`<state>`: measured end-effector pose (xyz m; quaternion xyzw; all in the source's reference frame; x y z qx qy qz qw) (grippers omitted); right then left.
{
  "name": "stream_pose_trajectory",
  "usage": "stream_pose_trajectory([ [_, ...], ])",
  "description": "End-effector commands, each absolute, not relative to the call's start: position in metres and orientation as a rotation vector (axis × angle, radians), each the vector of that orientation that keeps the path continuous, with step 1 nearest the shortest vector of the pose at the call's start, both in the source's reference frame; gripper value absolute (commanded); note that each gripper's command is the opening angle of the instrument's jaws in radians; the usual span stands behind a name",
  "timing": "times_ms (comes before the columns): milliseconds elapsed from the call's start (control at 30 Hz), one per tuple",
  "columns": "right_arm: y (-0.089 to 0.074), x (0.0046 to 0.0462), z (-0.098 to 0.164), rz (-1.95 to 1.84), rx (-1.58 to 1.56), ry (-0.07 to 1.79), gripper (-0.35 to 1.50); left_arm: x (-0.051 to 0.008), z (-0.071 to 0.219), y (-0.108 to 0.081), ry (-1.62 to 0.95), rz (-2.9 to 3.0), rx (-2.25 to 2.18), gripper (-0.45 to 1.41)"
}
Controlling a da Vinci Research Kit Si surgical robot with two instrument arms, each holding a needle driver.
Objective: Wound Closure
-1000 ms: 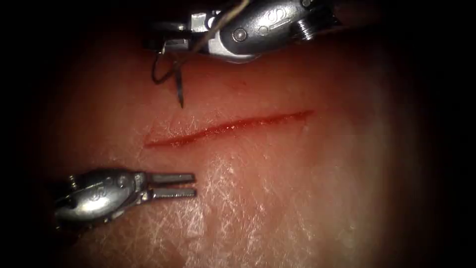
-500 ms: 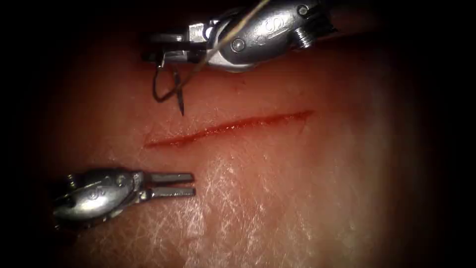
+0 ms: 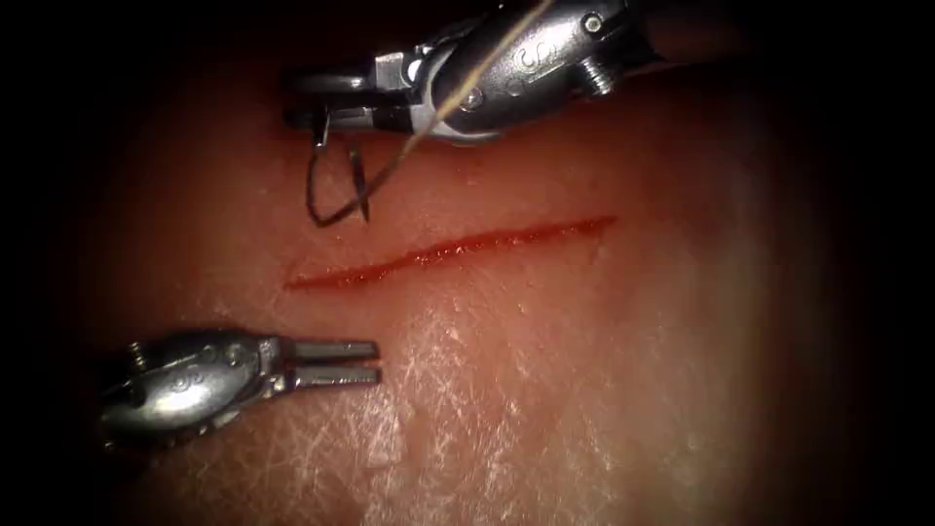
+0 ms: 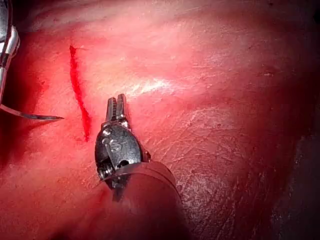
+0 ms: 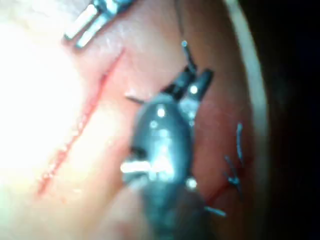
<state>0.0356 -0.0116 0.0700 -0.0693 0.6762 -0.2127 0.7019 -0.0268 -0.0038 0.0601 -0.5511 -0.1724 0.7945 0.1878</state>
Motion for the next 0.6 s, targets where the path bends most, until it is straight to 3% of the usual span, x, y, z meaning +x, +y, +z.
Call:
stream_pose_trajectory([
  [33, -0.0121, 0.0365, 0.0708, -0.477, -0.155, 1.508, -0.35, -0.0273, 0.0608, -0.0042, -0.493, 2.230, -1.549, 0.04],
  [600, -0.0125, 0.0374, 0.0702, -0.475, -0.155, 1.514, -0.35, -0.0272, 0.0609, -0.0042, -0.493, 2.230, -1.550, 0.02],
])
